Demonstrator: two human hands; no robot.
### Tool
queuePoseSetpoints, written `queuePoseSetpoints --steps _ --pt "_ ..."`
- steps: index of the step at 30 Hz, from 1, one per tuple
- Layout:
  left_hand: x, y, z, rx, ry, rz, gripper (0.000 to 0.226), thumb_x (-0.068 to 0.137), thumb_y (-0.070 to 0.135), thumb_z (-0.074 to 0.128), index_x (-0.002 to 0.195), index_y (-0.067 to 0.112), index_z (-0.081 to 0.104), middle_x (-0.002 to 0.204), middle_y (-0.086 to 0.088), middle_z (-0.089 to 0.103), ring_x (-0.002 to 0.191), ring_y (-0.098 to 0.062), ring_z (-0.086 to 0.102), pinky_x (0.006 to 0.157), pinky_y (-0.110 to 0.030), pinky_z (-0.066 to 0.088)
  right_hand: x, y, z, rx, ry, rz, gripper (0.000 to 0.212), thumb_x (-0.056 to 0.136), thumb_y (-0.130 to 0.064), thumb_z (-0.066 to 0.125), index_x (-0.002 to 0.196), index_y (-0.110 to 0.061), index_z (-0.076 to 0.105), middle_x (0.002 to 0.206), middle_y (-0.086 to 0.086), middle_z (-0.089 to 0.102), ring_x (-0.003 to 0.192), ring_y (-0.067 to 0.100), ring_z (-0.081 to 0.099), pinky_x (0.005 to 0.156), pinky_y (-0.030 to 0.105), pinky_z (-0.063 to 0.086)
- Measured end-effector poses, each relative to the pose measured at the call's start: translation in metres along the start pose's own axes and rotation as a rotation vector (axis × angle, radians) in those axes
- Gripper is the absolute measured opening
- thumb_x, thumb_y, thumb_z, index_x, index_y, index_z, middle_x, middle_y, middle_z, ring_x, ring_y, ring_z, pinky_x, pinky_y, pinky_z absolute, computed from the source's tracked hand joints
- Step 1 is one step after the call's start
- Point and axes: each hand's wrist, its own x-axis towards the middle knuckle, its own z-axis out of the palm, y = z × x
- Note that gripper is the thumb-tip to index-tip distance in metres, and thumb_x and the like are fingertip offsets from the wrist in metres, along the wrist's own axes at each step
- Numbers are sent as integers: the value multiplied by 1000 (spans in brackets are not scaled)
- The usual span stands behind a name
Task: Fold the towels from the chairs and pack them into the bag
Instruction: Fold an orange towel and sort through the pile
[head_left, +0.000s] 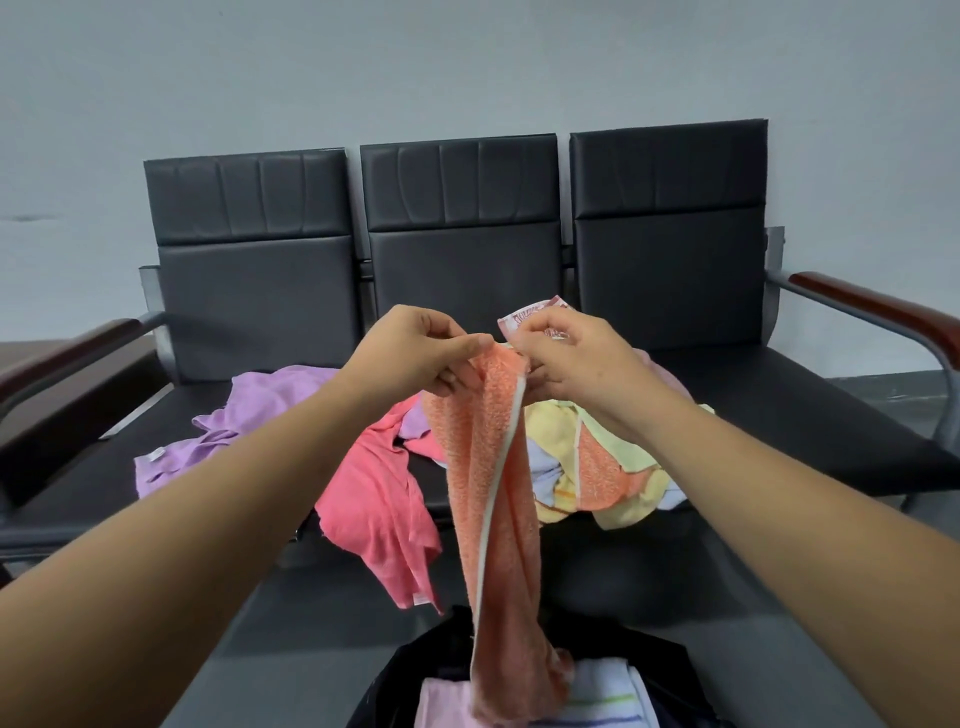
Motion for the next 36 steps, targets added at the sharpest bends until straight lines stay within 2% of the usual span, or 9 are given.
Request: queuePoseSetpoints --steps 3,7,14,20,23,25,29,31,36 --pt "0 -2 -1 8 4 -5 28 92 28 73 85 0 70 70 -8 76 57 -12 70 54 -17 53 -2 4 -1 -252 -86 -36 38 79 -41 83 104 -14 75 94 21 74 90 35 73 86 49 61" --pt "2 -6 -2 2 3 1 30 93 27 72 88 -2 68 71 -9 76 58 -11 69 54 -17 52 -1 5 -4 -204 54 -94 16 88 -2 75 101 7 73 92 30 72 73 32 71 68 28 62" --pt "4 -36 -20 457 -375 -163 35 90 46 71 82 12 69 63 2 65 59 -13 60 56 -22 46 -1 6 -27 -43 166 -66 14 82 -6 81 96 -4 77 94 6 78 80 18 74 71 27 61" --pt "3 -50 -23 329 -183 -34 28 87 42 75 82 14 75 72 -8 67 69 -4 61 74 -30 52 4 22 -46 -175 189 20 29 82 -10 83 111 -10 76 97 13 76 75 7 70 62 18 55" --pt "10 -43 -21 328 -67 8 29 86 35 79 65 19 66 57 12 64 65 -4 69 63 -14 47 11 29 -53 -378 136 111 19 84 -10 81 99 0 77 98 29 72 75 22 67 81 47 58" --pt "14 -36 -22 380 -9 65 36 86 34 80 60 19 60 53 12 61 62 -5 68 60 -13 45 14 28 -55 -445 154 125 16 86 -10 77 91 5 75 90 33 68 70 25 54 69 52 52" --pt "17 -15 -31 -45 8 139 43 81 38 82 82 -2 65 70 -14 60 69 -18 59 74 -36 54 13 3 -62 -17 191 9 17 90 -13 71 99 1 73 89 13 73 79 25 63 78 39 52" --pt "15 0 -36 -264 -45 178 30 82 29 75 93 1 71 80 -6 71 77 -14 66 79 -28 58 11 -7 -66 328 112 9 22 88 -15 71 106 -2 72 97 11 74 89 23 68 92 40 54" --pt "20 -2 -40 130 -3 100 37 86 27 78 121 19 69 97 -9 77 88 -18 74 87 -38 60 8 1 -67 121 171 -6 18 90 -12 74 104 -1 75 103 15 77 101 31 74 97 49 57"
